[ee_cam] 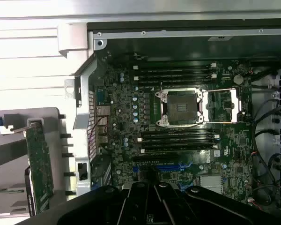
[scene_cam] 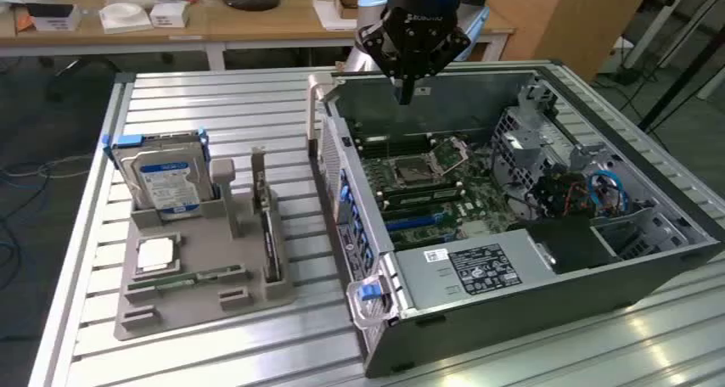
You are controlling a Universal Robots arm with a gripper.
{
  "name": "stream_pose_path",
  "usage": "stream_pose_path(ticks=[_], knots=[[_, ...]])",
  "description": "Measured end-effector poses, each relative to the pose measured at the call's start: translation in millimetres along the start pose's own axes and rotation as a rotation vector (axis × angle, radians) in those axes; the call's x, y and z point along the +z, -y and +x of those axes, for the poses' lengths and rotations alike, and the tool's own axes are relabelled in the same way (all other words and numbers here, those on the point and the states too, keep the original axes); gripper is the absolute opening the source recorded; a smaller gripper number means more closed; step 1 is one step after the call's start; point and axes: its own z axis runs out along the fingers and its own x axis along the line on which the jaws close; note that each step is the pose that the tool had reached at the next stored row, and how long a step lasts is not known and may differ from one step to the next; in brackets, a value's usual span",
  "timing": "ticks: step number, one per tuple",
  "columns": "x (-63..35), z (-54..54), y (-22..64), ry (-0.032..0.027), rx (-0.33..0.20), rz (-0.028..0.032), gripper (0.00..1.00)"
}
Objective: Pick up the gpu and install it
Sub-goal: 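Reach for the gpu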
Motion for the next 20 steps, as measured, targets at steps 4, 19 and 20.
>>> stream_pose_path(ticks=[4, 19, 20], knots=[[0.0, -0.4, -0.1, 0.0000, 0.000, 0.0000, 0.11], [0.2, 10.7, 0.8, 0.0000, 0.000, 0.0000, 0.11], [0.2, 11.9, 0.9, 0.0000, 0.000, 0.0000, 0.11]])
